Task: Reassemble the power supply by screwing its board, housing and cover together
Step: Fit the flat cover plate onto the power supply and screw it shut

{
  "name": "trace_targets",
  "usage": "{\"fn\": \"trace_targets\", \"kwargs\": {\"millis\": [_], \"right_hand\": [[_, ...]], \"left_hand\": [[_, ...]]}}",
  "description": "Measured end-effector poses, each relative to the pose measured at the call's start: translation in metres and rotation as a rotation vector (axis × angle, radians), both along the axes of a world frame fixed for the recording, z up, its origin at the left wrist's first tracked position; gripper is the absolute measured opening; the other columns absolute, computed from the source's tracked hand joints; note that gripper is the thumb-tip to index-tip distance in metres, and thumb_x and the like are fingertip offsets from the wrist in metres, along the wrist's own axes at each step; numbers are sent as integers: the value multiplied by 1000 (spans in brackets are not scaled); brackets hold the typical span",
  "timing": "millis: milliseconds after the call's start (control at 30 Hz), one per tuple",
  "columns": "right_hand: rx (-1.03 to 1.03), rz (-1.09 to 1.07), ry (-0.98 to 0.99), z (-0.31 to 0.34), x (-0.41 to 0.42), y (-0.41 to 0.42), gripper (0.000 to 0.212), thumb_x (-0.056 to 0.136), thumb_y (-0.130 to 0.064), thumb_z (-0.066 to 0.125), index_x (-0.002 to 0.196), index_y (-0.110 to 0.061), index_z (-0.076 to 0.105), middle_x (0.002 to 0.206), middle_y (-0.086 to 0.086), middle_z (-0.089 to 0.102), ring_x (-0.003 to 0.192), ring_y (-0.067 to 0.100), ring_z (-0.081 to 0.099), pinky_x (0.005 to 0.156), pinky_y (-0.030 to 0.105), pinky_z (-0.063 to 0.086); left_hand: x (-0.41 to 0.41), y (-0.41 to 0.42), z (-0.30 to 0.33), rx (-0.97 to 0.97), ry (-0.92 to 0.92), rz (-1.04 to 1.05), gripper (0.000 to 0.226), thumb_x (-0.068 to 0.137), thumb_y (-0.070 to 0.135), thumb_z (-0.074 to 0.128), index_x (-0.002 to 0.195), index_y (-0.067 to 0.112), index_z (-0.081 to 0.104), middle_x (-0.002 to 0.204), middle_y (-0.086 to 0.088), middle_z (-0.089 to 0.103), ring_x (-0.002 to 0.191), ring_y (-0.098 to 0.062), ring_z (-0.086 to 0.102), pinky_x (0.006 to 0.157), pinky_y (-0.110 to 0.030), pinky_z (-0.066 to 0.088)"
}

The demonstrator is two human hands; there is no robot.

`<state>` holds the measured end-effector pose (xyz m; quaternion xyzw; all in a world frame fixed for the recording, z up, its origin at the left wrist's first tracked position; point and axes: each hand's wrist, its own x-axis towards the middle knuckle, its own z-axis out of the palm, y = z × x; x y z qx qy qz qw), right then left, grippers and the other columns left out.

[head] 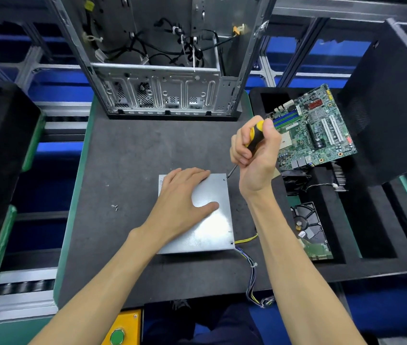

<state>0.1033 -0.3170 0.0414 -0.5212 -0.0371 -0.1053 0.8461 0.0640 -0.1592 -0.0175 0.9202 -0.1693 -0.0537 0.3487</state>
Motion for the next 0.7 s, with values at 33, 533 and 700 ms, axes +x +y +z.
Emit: {"fn": "trace_targets", "kwargs": {"millis": [33,533,700], "right_hand": [[1,-1,-2,-1,0,0,37,95,-44,40,70,-15,41,51,-6,25,44,10,16,42,21,16],[-56,0,13,-5,2,6,34,95,-42,40,67,-24,47,52,-7,26,46,12,16,45,20,19],[-226,-44,5,0,-2,10,32,100,-39,42,89,-23,68,64,-2,43,56,17,35,50,29,32]], "left_hand": [[0,0,0,-1,0,2,68,83,47,73,143,25,51,142,16,50,140,-8,36,115,-10,-4],[1,1,-3,-11,-28,11,69,82,48,74,143,25,51,142,13,51,140,-11,37,116,-12,-2],[1,0,-3,-21,-29,7,68,82,47,73,143,26,51,141,14,51,139,-10,36,118,-14,0]]}}
